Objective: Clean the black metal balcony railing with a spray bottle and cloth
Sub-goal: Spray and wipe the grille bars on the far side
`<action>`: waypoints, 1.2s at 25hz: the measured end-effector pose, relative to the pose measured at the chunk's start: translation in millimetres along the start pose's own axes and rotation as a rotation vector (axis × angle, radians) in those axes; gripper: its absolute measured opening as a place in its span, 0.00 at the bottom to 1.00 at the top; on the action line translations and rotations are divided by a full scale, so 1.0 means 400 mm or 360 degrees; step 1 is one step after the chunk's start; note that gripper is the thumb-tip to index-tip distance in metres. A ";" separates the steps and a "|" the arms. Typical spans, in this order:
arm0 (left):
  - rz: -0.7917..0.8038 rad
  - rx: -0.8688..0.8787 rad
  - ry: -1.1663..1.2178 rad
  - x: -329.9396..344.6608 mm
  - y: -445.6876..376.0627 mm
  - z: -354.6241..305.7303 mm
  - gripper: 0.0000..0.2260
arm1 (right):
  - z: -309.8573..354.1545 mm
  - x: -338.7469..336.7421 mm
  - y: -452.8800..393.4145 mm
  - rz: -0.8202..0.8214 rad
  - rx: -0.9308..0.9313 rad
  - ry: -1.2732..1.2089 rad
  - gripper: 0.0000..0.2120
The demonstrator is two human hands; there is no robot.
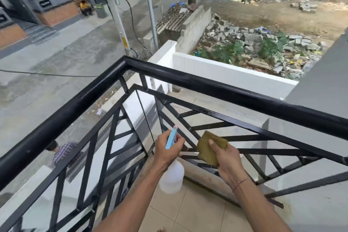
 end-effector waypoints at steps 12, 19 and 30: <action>-0.0153 -0.0032 -0.0101 -0.130 -0.227 0.067 0.09 | -0.049 0.213 0.006 -0.0049 -0.0139 0.0321 0.11; 0.0012 0.0041 -0.0094 -0.128 -0.268 0.084 0.10 | -0.086 0.234 0.001 -0.0090 -0.0144 0.0296 0.11; 0.0006 -0.0075 -0.0078 -0.132 -0.289 0.145 0.09 | -0.107 0.233 -0.007 -0.0131 -0.0236 0.0358 0.08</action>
Point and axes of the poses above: each hand's wrist, its own y-axis away from the middle knuckle, its own x-axis out of the palm, z = x × y, the point moved 4 cm from there along -y, towards the middle knuckle, and after that the axes turned 10 degrees about -z, right-handed, at the moved point
